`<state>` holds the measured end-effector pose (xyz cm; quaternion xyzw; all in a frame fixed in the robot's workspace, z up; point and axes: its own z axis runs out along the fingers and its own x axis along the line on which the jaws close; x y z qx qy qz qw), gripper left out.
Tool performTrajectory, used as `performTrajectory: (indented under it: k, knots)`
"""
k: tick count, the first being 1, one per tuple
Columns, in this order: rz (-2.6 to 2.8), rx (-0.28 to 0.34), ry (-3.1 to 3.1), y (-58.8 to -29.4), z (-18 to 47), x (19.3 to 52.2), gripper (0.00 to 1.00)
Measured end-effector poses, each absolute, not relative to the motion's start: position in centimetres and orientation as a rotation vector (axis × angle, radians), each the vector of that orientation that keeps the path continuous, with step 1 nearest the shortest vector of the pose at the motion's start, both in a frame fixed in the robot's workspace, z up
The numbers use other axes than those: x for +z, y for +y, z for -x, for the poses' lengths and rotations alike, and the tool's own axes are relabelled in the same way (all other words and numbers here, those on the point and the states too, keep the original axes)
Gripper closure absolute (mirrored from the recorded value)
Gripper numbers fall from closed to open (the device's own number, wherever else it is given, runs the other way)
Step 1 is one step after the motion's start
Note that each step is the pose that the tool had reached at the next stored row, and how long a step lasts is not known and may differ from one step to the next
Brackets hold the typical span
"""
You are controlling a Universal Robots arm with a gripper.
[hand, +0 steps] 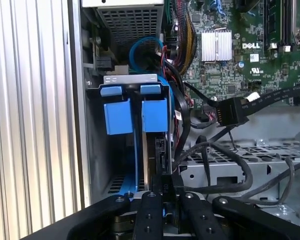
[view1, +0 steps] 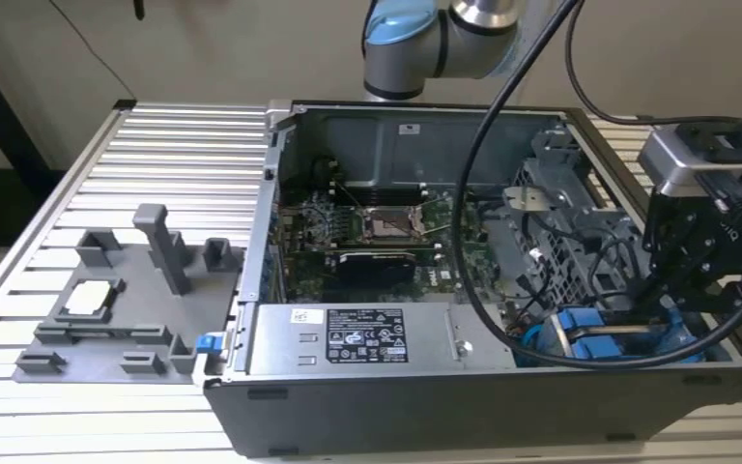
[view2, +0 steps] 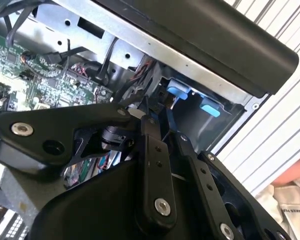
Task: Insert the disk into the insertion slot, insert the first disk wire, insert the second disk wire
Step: 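Insert the first disk wire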
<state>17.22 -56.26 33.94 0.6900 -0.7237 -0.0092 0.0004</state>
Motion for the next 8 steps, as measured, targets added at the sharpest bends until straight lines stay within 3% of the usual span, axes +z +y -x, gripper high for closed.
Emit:
performTrajectory:
  k: [8]
  knots:
    - [-2.159, -0.053, -2.258, -56.27, -17.50, 33.90, 0.81]
